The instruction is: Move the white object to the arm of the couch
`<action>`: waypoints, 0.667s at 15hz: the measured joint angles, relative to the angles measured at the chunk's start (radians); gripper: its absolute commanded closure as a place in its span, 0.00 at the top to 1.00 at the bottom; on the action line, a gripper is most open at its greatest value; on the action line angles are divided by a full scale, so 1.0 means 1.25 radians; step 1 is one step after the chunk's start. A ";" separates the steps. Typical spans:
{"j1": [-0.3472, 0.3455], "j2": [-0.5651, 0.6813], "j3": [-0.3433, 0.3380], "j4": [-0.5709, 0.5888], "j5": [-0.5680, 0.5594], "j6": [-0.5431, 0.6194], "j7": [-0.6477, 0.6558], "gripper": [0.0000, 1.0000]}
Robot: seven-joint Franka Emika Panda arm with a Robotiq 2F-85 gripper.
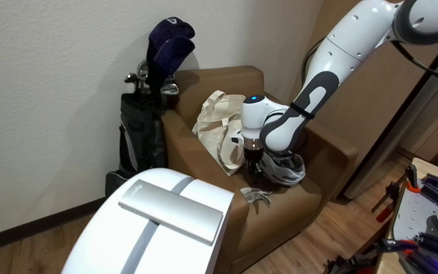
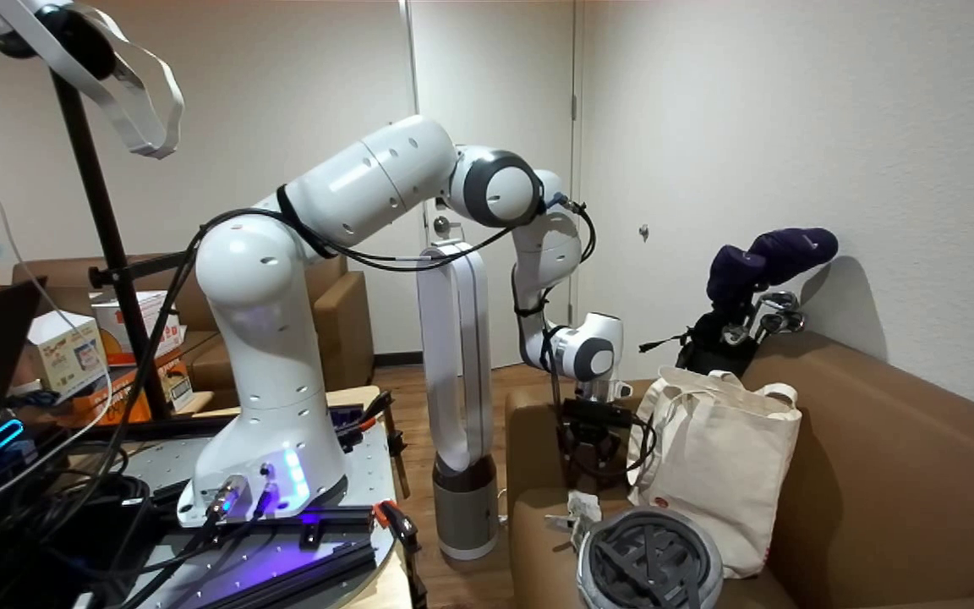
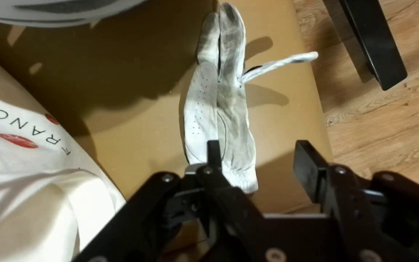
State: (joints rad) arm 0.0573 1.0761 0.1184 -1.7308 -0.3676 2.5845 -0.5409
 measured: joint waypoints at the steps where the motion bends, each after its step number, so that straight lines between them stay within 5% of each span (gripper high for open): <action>1: 0.000 0.006 0.000 0.006 0.000 0.001 0.000 0.92; 3: -0.001 0.028 0.000 0.028 0.000 0.001 -0.003 0.99; 10: -0.013 0.140 0.024 0.131 0.000 0.000 -0.076 1.00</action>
State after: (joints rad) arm 0.0408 1.2506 0.1481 -1.5674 -0.3676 2.5849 -0.6363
